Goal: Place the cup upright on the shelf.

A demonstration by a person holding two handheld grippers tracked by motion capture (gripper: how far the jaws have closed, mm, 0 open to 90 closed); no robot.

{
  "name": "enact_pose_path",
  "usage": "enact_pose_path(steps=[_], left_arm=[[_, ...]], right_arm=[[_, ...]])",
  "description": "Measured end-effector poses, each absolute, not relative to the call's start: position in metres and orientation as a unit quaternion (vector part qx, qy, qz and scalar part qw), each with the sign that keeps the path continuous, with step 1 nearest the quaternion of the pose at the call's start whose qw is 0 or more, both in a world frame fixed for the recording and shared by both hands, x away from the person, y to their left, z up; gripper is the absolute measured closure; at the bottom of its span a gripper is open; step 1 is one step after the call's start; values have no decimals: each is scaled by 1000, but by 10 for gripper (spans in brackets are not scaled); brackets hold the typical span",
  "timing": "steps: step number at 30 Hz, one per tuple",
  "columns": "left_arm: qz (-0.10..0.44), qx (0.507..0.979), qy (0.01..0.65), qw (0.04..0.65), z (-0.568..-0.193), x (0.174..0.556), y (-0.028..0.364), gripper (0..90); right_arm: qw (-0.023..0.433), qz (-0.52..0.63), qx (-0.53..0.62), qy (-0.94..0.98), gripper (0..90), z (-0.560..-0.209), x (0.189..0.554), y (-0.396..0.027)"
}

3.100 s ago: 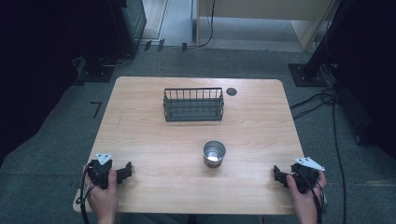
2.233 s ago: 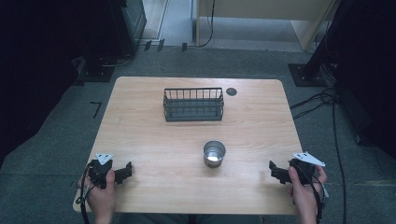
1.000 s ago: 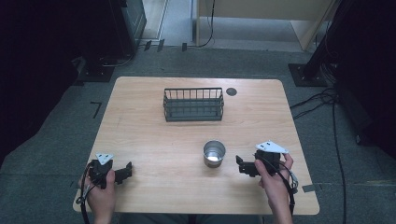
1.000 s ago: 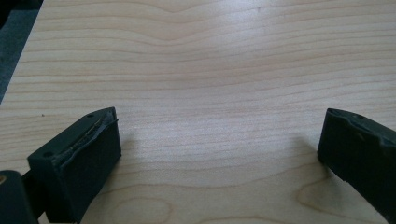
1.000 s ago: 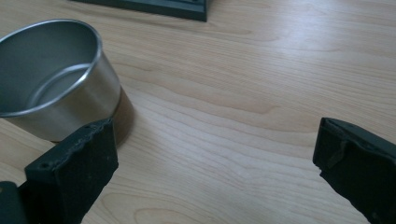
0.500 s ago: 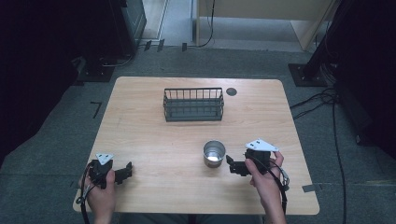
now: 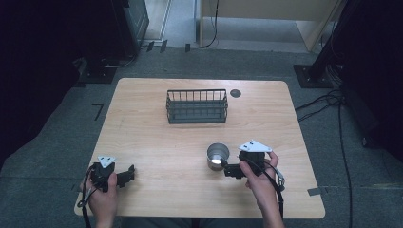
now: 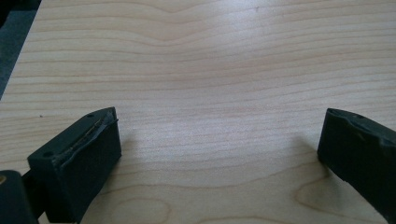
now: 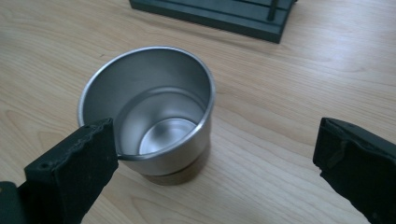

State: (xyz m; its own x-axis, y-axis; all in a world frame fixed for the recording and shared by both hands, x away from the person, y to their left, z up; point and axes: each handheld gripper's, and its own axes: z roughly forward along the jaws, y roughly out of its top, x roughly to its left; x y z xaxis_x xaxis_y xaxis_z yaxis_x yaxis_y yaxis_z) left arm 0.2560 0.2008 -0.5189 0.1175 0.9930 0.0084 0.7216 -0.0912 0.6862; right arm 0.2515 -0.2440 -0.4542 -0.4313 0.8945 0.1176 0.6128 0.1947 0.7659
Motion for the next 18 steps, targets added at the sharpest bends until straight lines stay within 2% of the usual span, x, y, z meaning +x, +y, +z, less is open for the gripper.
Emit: enact_pose_path(steps=[18], left_arm=[[248,698,614,273,-519,256,201,0]], right_arm=[[163,395,486,762,0,-459,257,-217]])
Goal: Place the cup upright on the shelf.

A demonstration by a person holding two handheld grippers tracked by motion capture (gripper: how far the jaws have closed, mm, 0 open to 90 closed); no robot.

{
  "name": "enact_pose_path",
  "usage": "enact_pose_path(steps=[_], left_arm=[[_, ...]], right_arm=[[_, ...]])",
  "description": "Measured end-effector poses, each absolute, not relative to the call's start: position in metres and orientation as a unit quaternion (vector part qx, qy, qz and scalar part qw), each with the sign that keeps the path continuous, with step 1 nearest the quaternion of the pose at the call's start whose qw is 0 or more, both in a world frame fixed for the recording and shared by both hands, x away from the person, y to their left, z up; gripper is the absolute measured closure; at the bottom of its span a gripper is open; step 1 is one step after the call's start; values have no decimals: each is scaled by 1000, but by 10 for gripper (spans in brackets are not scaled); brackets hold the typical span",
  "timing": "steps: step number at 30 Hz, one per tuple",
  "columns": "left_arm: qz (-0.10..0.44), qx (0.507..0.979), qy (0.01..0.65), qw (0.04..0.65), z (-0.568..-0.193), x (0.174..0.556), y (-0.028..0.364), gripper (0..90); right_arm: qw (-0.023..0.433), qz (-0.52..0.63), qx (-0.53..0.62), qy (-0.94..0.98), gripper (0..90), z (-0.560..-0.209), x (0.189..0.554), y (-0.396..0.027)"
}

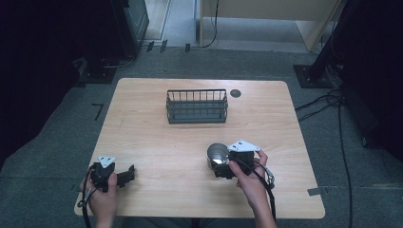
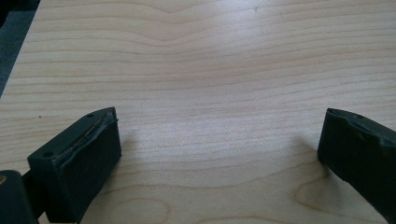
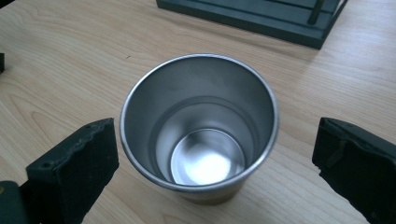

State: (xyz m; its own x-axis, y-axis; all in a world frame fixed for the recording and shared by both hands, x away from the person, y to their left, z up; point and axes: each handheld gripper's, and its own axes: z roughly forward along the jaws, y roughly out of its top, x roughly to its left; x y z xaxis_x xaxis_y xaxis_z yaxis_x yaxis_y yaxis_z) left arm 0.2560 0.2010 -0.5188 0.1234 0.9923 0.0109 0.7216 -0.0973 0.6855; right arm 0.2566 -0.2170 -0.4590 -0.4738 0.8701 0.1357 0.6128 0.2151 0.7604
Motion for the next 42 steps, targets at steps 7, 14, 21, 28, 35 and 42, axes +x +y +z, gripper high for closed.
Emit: enact_pose_path(steps=[7,14,21,28,35,42], left_arm=[[248,698,614,273,-519,256,201,0],[248,698,614,273,-519,256,201,0],[248,698,614,273,-519,256,201,0],[248,698,614,273,-519,256,201,0],[248,698,614,273,-519,256,201,0],[248,698,614,273,-519,256,201,0]], right_arm=[[161,396,485,763,0,-462,260,-208],[166,396,490,759,0,-464,263,-201],[181,374,495,763,16,-471,264,-190],[213,357,498,761,91,-474,265,-184],[231,342,499,762,130,-476,265,-182],[228,345,501,761,135,-474,266,-184]])
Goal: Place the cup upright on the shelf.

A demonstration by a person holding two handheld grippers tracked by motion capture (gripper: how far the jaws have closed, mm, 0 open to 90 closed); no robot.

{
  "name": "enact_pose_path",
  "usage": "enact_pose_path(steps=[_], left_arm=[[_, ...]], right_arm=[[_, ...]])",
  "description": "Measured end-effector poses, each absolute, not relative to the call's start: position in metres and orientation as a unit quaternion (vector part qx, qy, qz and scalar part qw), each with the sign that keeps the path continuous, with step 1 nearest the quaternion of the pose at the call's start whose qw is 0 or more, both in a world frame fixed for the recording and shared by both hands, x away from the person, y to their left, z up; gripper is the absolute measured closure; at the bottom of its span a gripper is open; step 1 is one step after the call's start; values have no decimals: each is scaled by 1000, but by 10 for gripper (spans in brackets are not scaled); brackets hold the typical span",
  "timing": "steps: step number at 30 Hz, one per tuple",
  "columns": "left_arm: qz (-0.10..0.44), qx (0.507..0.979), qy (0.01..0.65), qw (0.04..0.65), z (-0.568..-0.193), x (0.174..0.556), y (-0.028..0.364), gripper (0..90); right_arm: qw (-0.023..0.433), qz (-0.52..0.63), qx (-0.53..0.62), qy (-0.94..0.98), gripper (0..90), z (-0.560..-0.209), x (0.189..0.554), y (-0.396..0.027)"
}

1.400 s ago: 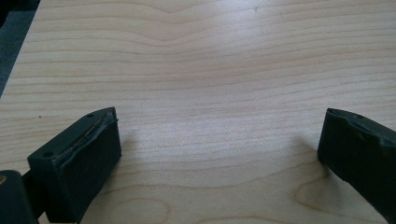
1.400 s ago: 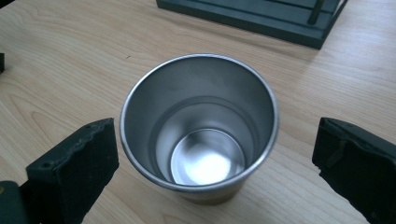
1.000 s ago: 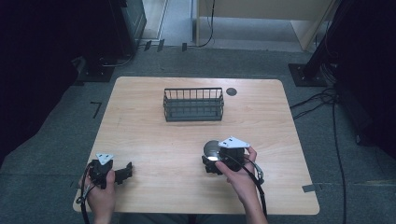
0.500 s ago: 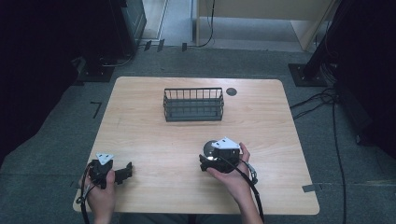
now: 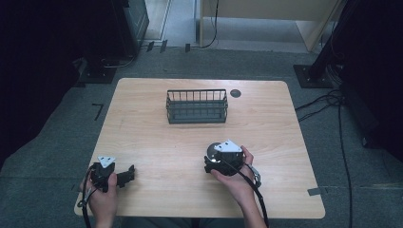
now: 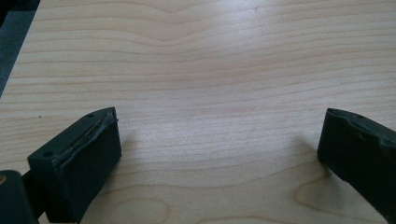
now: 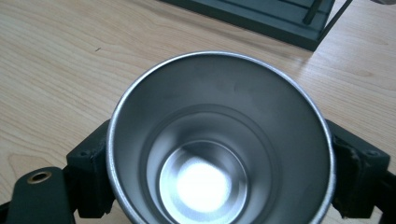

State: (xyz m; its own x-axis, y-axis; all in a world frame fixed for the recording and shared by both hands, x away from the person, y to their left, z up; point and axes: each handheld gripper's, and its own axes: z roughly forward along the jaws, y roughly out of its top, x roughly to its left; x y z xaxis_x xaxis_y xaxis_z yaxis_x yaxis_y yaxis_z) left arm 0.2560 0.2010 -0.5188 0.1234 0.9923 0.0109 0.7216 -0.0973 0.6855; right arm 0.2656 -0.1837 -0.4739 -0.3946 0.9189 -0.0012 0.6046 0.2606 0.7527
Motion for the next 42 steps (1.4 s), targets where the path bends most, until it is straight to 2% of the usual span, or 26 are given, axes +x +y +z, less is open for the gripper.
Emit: enact_pose_path(steps=[42], left_arm=[[247,700,611,275,-519,255,200,0]], right_arm=[[226,366,488,760,137,-436,297,-180]])
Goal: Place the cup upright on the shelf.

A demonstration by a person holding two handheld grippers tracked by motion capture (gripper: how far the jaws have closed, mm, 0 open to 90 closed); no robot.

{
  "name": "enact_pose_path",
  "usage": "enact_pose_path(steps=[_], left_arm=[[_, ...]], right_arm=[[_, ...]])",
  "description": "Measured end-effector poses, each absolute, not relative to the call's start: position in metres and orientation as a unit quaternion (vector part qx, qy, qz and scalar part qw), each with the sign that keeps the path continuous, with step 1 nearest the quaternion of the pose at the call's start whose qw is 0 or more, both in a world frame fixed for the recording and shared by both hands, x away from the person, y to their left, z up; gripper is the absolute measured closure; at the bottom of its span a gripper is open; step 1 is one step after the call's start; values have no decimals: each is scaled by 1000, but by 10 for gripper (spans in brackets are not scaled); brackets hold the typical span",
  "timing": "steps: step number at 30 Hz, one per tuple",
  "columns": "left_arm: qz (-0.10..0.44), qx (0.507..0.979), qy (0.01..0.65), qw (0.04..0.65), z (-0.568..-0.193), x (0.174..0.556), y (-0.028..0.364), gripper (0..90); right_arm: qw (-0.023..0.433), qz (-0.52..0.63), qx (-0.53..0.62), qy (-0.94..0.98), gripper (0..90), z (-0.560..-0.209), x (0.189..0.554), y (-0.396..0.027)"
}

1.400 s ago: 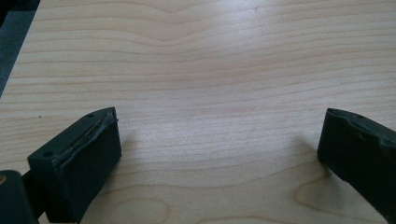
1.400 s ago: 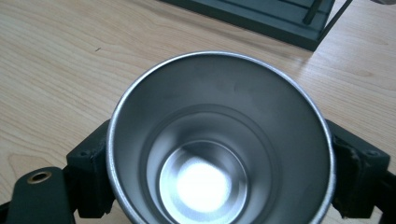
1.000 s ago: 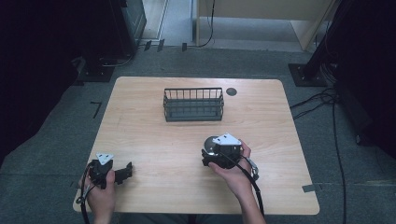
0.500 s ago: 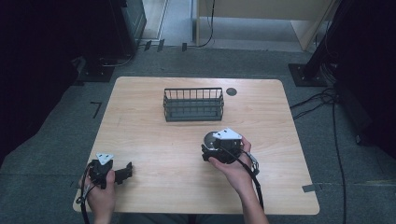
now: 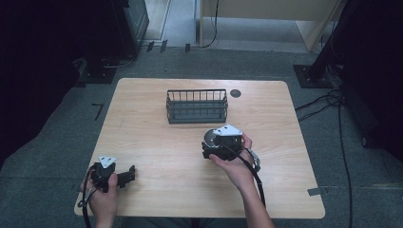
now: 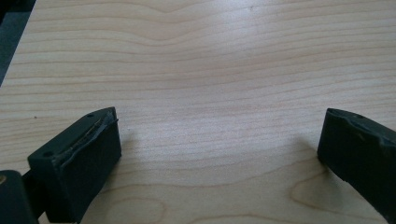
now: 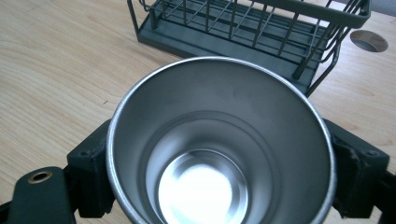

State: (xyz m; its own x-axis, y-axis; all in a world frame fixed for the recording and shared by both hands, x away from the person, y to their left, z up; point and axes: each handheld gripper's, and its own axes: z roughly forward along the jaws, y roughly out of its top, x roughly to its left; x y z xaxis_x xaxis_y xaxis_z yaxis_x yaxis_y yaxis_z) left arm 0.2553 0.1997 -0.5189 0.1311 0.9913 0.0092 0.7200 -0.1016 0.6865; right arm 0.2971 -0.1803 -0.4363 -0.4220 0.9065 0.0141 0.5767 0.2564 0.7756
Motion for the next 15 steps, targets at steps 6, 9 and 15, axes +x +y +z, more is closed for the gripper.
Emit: enact_pose_path(steps=[6,9,15], left_arm=[[247,700,611,274,-519,255,200,0],[247,700,611,275,-519,255,200,0],[247,700,611,275,-519,255,200,0]], right_arm=[[223,366,488,760,137,-432,303,-178],[224,363,489,761,137,-429,305,-177],[224,361,486,764,138,-425,311,-175]])
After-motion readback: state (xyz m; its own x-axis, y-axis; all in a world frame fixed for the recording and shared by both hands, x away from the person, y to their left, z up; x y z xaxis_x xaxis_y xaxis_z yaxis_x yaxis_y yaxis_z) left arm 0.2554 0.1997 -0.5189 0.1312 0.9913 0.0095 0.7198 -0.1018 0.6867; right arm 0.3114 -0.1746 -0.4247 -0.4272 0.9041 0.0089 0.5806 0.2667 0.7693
